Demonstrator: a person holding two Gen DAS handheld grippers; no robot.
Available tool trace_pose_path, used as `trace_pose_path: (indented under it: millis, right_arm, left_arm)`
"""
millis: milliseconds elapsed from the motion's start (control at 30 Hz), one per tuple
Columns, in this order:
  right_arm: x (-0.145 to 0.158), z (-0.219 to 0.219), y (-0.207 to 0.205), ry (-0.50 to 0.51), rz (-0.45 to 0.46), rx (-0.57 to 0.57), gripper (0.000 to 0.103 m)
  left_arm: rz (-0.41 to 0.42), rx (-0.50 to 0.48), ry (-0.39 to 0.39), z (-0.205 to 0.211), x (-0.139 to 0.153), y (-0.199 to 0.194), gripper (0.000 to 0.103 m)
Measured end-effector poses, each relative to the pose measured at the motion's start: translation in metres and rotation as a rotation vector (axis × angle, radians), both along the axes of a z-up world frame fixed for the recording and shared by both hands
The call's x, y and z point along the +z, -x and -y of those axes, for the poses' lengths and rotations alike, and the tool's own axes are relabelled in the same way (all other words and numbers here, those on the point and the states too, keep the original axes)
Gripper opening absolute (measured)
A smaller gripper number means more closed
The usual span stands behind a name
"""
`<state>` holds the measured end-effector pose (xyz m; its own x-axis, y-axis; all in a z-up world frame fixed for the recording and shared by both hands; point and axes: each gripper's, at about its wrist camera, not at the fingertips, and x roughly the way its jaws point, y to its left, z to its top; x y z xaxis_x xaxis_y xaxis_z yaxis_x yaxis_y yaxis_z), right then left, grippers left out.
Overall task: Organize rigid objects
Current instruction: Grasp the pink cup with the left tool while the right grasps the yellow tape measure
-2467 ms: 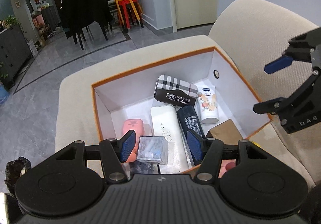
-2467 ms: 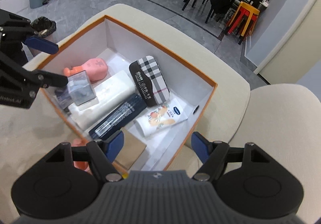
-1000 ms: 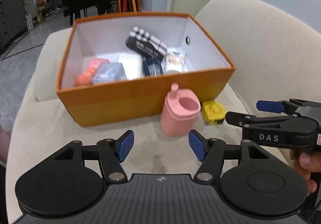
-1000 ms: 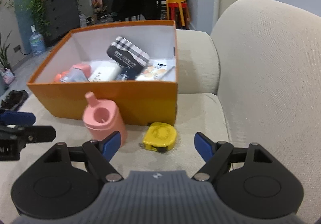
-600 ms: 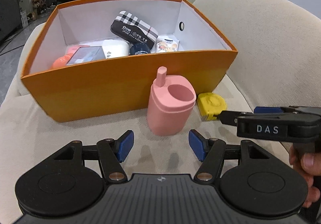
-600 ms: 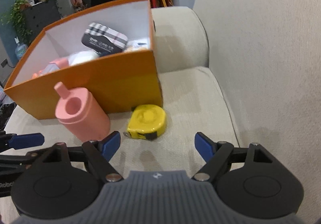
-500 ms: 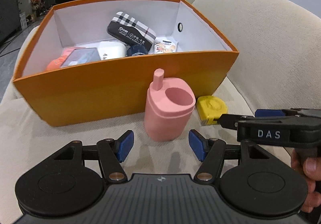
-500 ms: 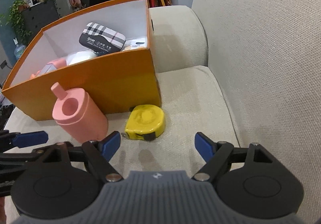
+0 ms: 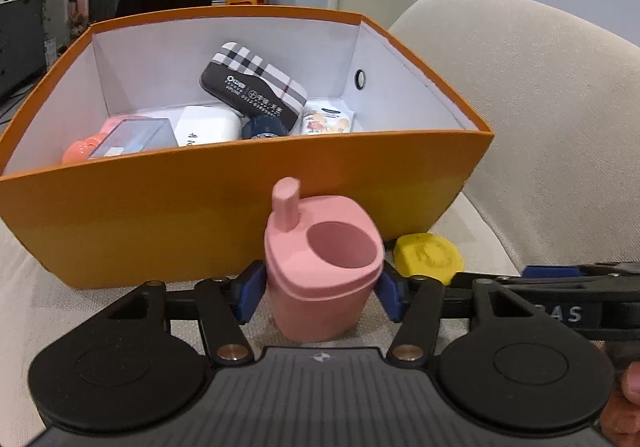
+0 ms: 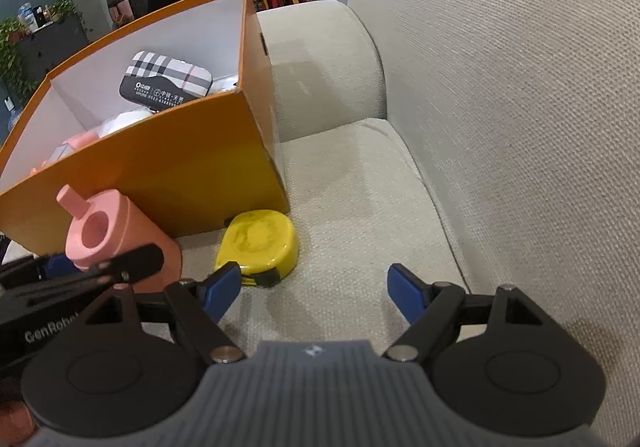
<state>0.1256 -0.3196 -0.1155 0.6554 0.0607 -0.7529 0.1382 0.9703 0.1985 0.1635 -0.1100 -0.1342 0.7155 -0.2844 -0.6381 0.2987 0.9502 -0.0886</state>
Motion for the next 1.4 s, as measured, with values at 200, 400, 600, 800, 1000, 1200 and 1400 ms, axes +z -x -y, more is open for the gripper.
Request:
trace_pose_path:
  millis: [200, 400, 600, 800, 1000, 1200, 1400]
  right_arm:
    - [-0.005, -0.013, -0.005, 0.039, 0.003, 0.038, 0.079]
    - [-0.006, -0.029, -0.008, 0.11, 0.036, 0.097, 0.079]
    - [-0.011, -0.041, -0.013, 0.151, 0.048, 0.134, 0.08]
    - [-0.017, -0.043, -0.021, 0.158, 0.044, 0.122, 0.079]
    - [-0.021, -0.049, -0.022, 0.19, 0.063, 0.121, 0.078]
    - [-0.024, -0.052, -0.027, 0.178, 0.073, 0.116, 0.076]
    - [-0.027, -0.054, -0.028, 0.172, 0.084, 0.115, 0.076]
  left_arm:
    - [-0.01, 0.02, -0.019, -0.008, 0.003, 0.003, 0.065]
    - [-0.039, 0.058, -0.059, -0.036, 0.006, 0.02, 0.065]
    - [-0.065, 0.074, -0.089, -0.059, 0.01, 0.031, 0.065]
    - [-0.062, 0.104, -0.082, -0.068, 0.008, 0.032, 0.065]
    - [-0.033, 0.138, -0.096, -0.063, 0.001, 0.034, 0.064]
    - [-0.035, 0.161, -0.099, -0.061, -0.007, 0.031, 0.065]
    - [-0.026, 0.18, -0.096, -0.058, -0.014, 0.029, 0.064]
